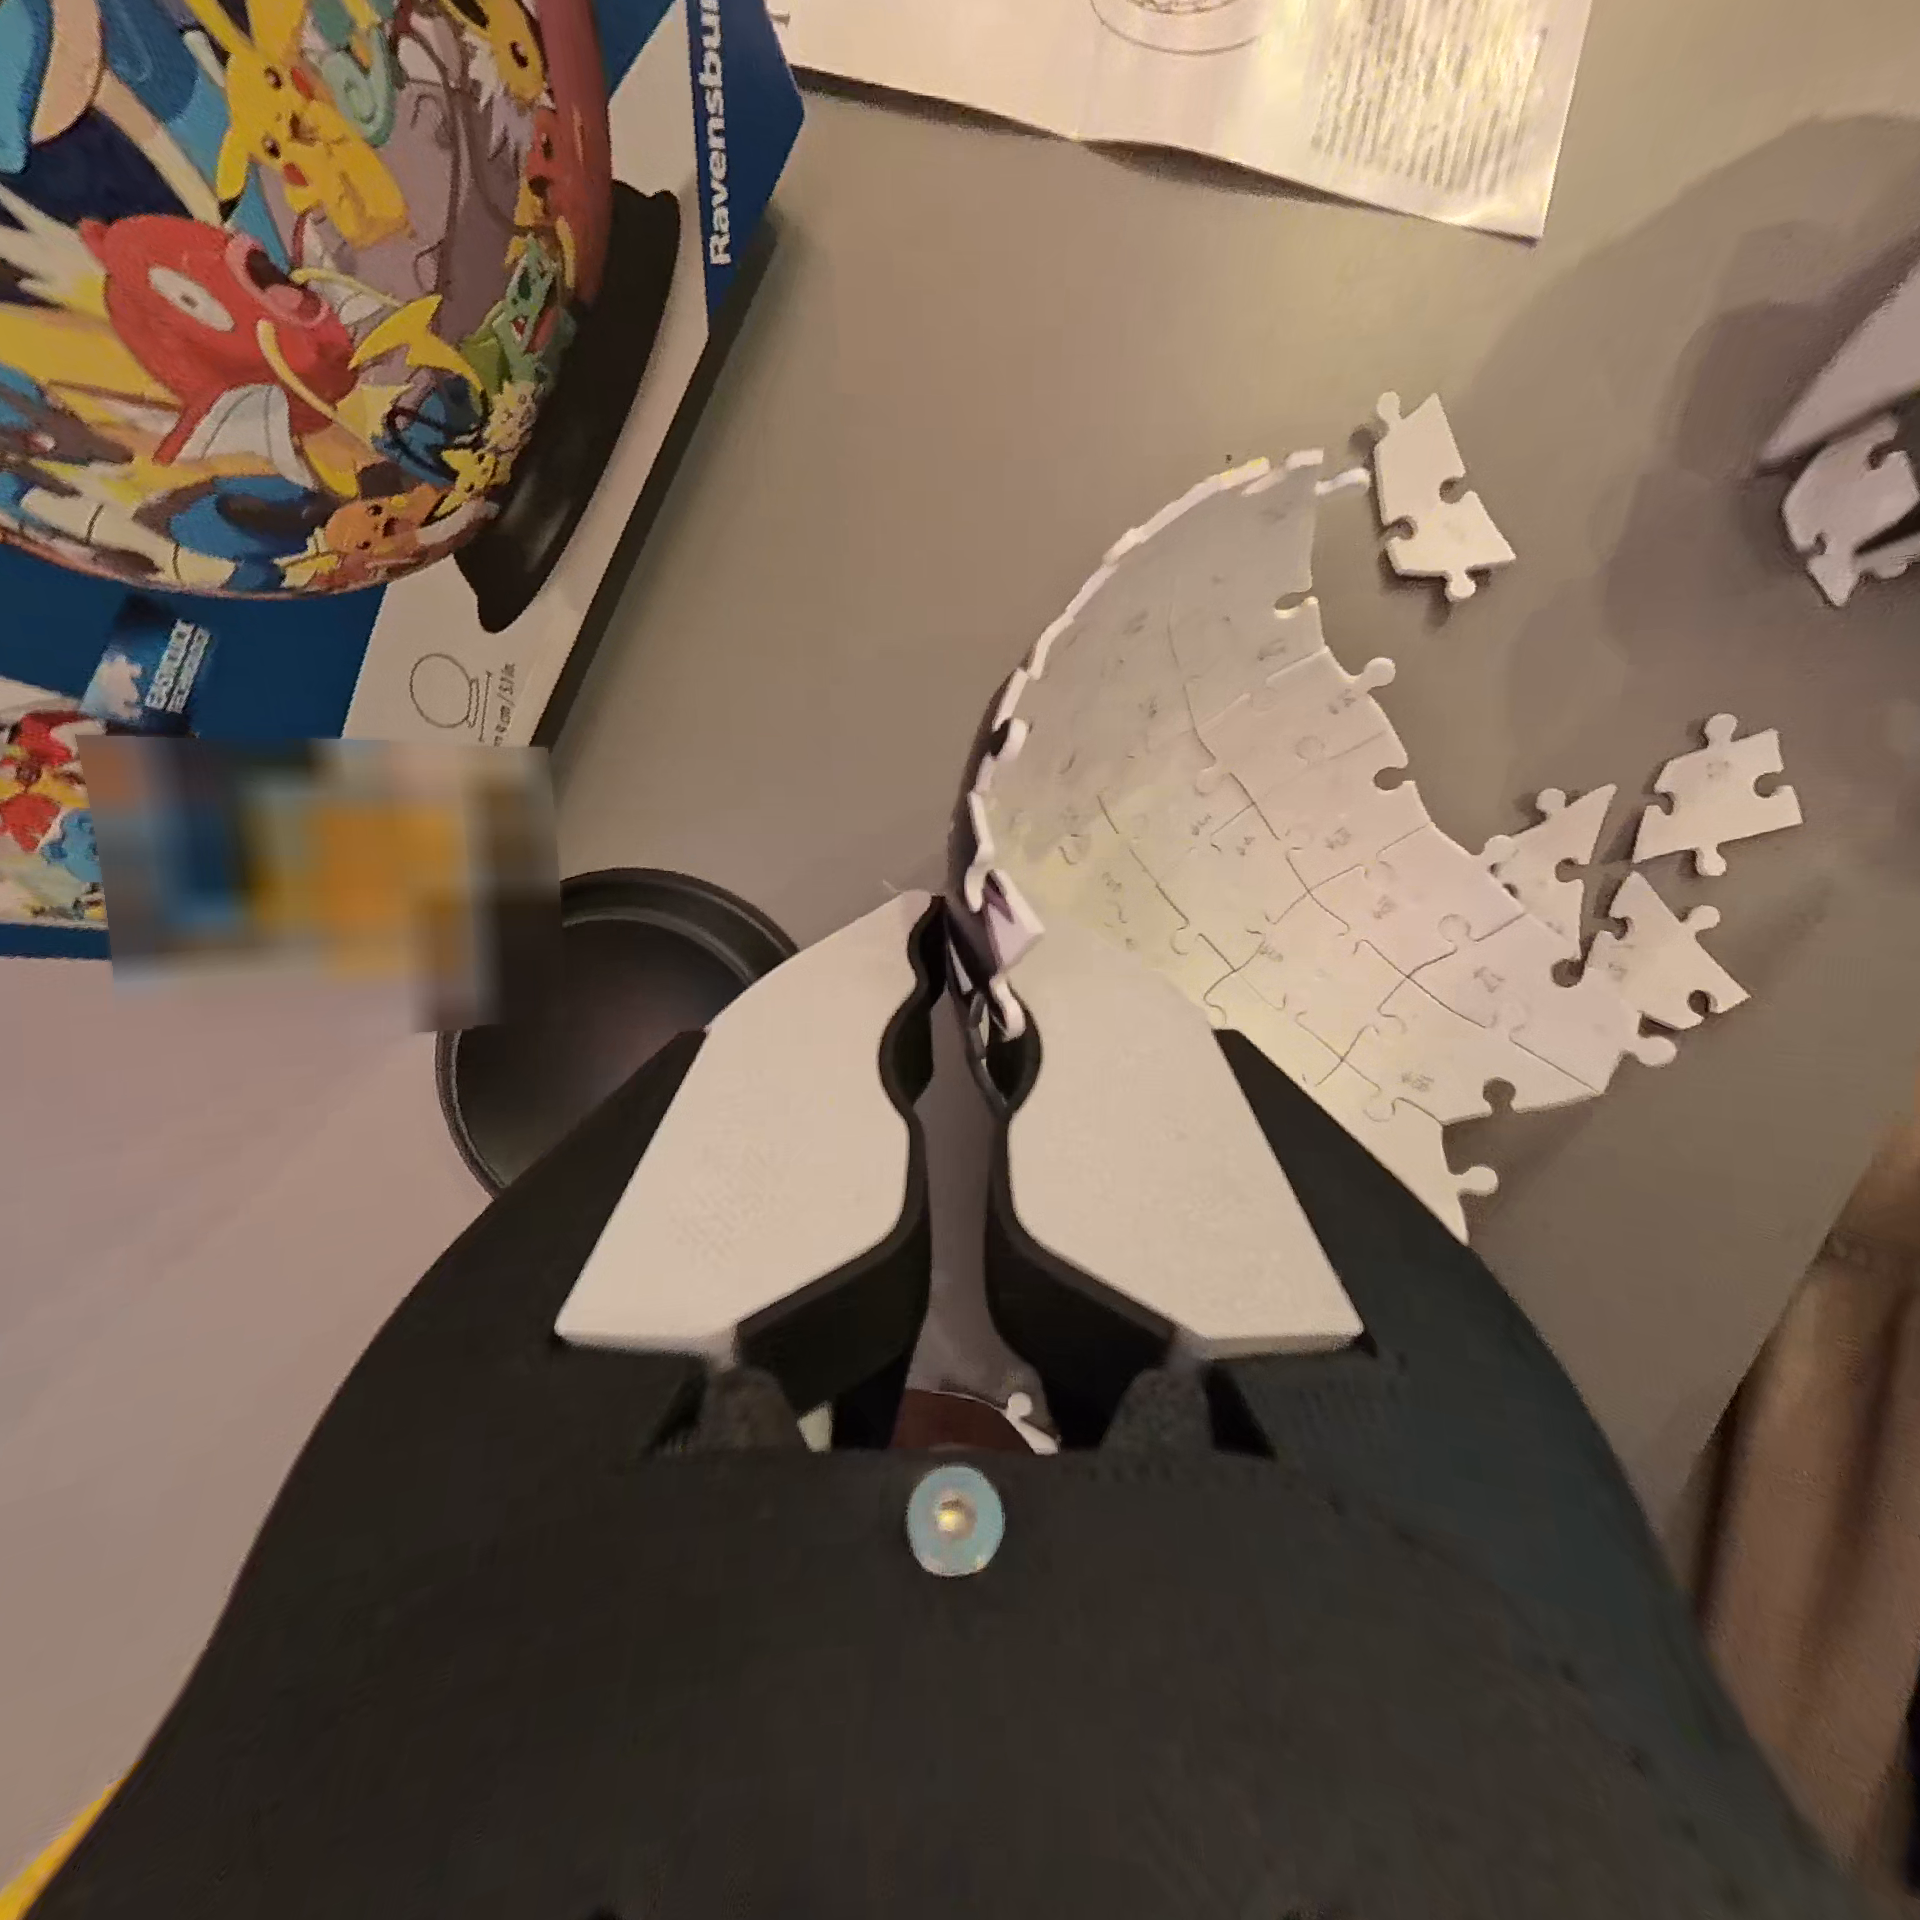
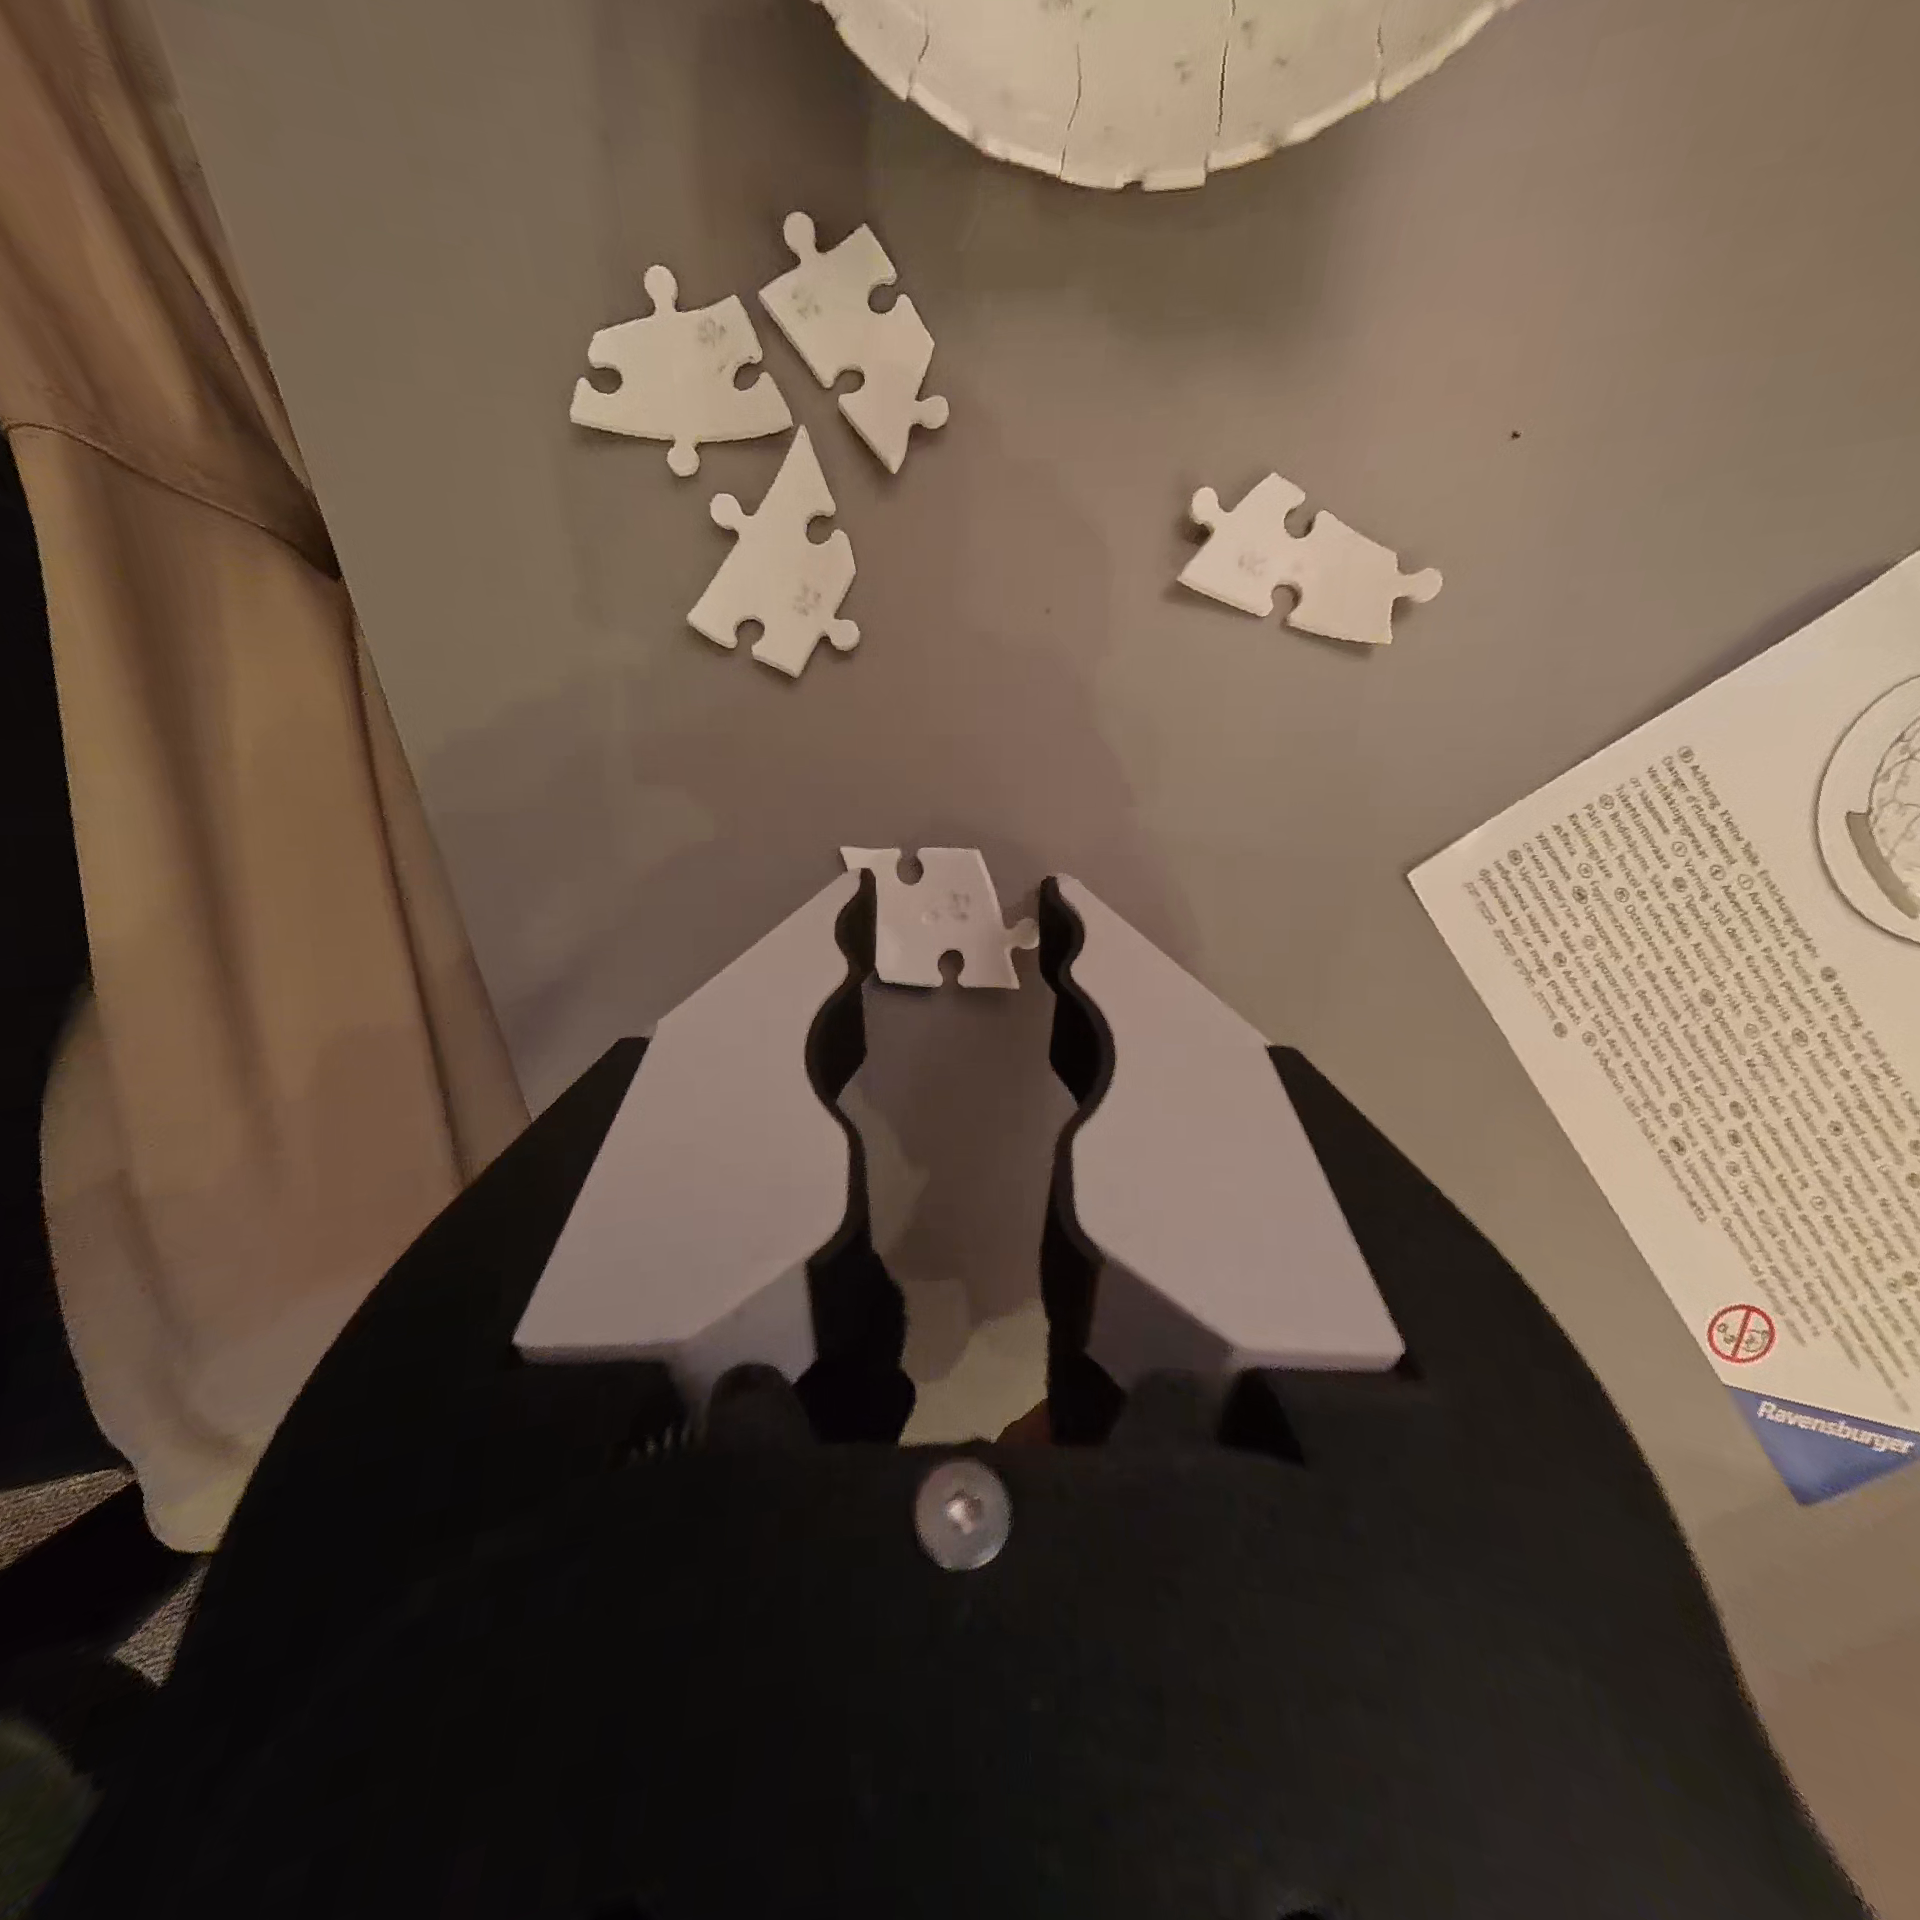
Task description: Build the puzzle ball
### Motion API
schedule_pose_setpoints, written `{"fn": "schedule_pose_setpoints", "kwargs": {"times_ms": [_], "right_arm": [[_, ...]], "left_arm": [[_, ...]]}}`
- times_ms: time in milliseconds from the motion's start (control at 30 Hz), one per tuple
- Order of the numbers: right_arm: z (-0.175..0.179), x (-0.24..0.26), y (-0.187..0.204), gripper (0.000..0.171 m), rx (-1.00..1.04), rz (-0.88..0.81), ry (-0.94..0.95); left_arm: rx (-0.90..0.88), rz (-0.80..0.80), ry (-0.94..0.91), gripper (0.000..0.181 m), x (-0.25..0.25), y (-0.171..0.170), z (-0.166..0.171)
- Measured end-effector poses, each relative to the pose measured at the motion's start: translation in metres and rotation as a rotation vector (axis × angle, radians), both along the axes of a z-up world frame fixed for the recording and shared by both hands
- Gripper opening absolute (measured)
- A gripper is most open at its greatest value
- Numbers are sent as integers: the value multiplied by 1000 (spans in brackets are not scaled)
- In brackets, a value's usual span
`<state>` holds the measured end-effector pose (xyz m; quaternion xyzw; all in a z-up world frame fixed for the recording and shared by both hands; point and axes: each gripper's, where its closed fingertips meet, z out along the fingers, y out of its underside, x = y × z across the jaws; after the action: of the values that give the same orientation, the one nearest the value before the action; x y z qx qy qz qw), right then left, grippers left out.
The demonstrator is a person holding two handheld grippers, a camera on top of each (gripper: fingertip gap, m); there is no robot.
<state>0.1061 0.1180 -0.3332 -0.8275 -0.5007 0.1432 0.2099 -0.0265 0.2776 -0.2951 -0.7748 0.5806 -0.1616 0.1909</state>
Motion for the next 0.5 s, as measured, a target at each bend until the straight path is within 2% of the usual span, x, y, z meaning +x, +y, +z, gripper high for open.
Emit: {"fn": "schedule_pose_setpoints", "kwargs": {"times_ms": [33, 100, 267, 300, 500], "right_arm": [[0, -2, -1, 18, 8, 1, 4], [-1, -5, 1, 9, 23, -23, 29], [1, -9, 4, 8, -9, -90, 95], [4, -10, 8, 0, -3, -108, 117], [26, -12, 31, 0, 33, -192, 206]], "left_arm": [[-2, -8, 17, 3, 1, 0, 0], [-8, -20, 42, 4, 3, 0, 0], [-55, -54, 117, 4, 10, -1, -3], [-70, -57, 133, 4, 11, 0, -4], [-140, -56, 175, 5, 18, 4, -8]]}}
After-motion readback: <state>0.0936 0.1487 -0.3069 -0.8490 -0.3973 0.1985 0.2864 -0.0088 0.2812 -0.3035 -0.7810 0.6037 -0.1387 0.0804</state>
